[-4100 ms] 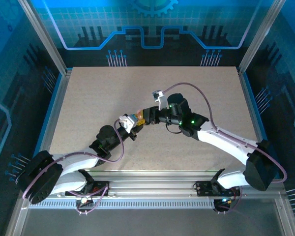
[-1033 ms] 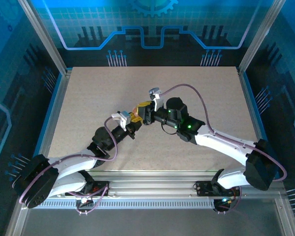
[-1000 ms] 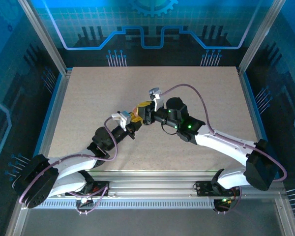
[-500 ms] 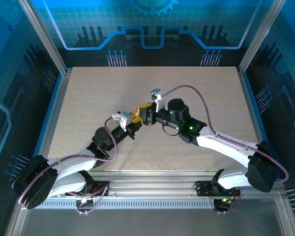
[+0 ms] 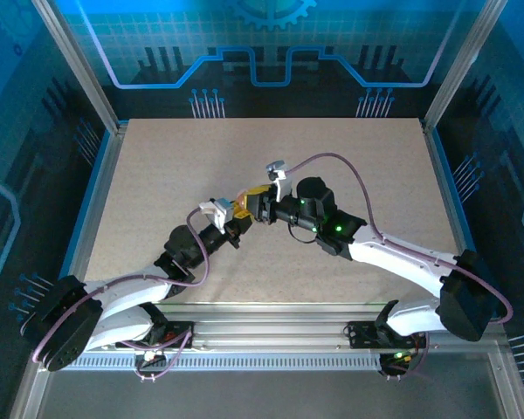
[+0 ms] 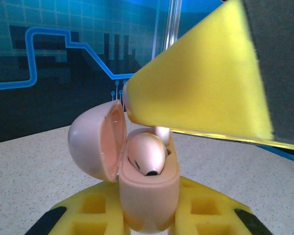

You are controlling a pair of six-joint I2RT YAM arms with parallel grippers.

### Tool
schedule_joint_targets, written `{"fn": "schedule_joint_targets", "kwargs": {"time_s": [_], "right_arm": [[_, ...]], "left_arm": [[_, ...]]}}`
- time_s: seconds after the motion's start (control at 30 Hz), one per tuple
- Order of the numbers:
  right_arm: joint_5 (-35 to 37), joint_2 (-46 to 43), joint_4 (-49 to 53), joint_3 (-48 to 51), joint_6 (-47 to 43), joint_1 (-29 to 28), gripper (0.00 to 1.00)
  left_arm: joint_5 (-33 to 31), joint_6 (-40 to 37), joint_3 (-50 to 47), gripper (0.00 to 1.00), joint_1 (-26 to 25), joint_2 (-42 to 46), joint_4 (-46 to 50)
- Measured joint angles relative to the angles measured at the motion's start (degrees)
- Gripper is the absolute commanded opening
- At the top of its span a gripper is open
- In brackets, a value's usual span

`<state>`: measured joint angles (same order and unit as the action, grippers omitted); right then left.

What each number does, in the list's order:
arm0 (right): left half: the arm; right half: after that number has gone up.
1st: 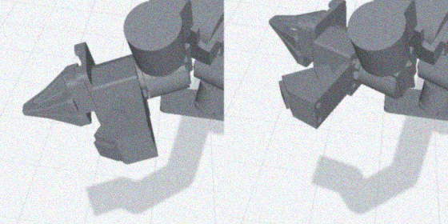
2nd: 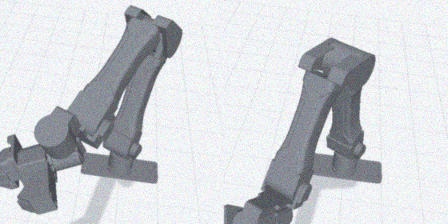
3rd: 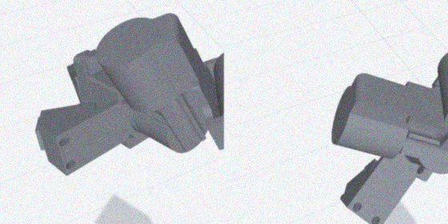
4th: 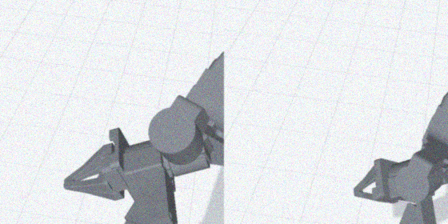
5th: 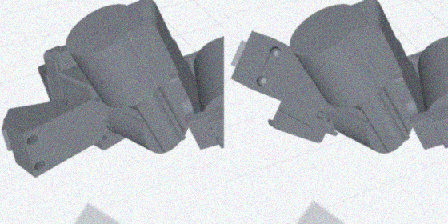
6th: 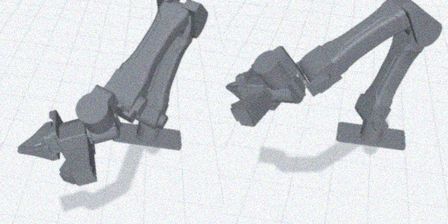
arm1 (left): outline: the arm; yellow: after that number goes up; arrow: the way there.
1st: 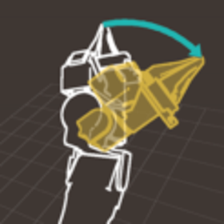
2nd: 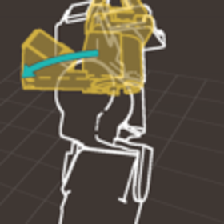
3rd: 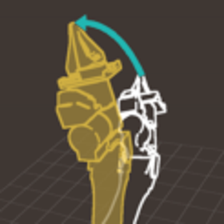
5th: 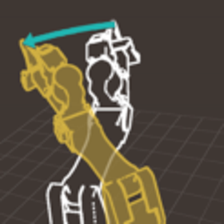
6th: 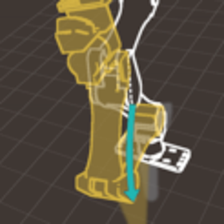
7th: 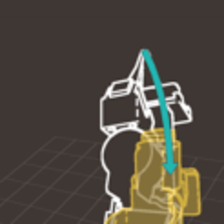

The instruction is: Insert wireless bluetooth earbuds into charging case

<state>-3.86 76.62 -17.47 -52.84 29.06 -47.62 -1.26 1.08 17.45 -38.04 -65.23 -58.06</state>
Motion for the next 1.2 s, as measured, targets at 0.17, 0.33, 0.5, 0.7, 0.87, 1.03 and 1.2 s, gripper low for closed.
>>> {"fn": "schedule_joint_targets", "kwargs": {"time_s": [0.17,0.33,0.5,0.7,0.87,1.03,1.2], "right_arm": [[0.33,0.02,0.5,-0.02,0.04,-0.24,0.33],[0.42,0.02,1.07,-0.26,0.0,-0.35,0.37],[0.46,0.02,2.21,-0.94,0.04,-0.37,0.41],[0.96,-0.02,3.1,-1.27,0.09,-0.37,0.46],[1.92,-0.68,4.22,-1.27,0.0,-0.37,0.51],[2.4,-3.26,6.6,-1.29,-0.5,-0.26,0.53],[-0.42,-5.9,10.14,-2.91,-1.95,1.88,0.61]], "left_arm": [[0.0,-0.11,0.0,0.08,0.0,0.0,0.68],[0.0,-0.11,0.0,0.08,0.0,0.0,0.83],[-0.02,-0.13,0.0,0.08,0.0,0.0,0.74],[-0.02,-0.15,0.0,0.08,0.0,0.11,0.81],[0.0,-0.83,0.0,0.08,0.0,0.31,0.79],[0.02,-1.44,0.0,0.08,0.0,0.96,0.76],[1.9,-2.97,0.0,0.08,0.0,1.9,1.4]]}}
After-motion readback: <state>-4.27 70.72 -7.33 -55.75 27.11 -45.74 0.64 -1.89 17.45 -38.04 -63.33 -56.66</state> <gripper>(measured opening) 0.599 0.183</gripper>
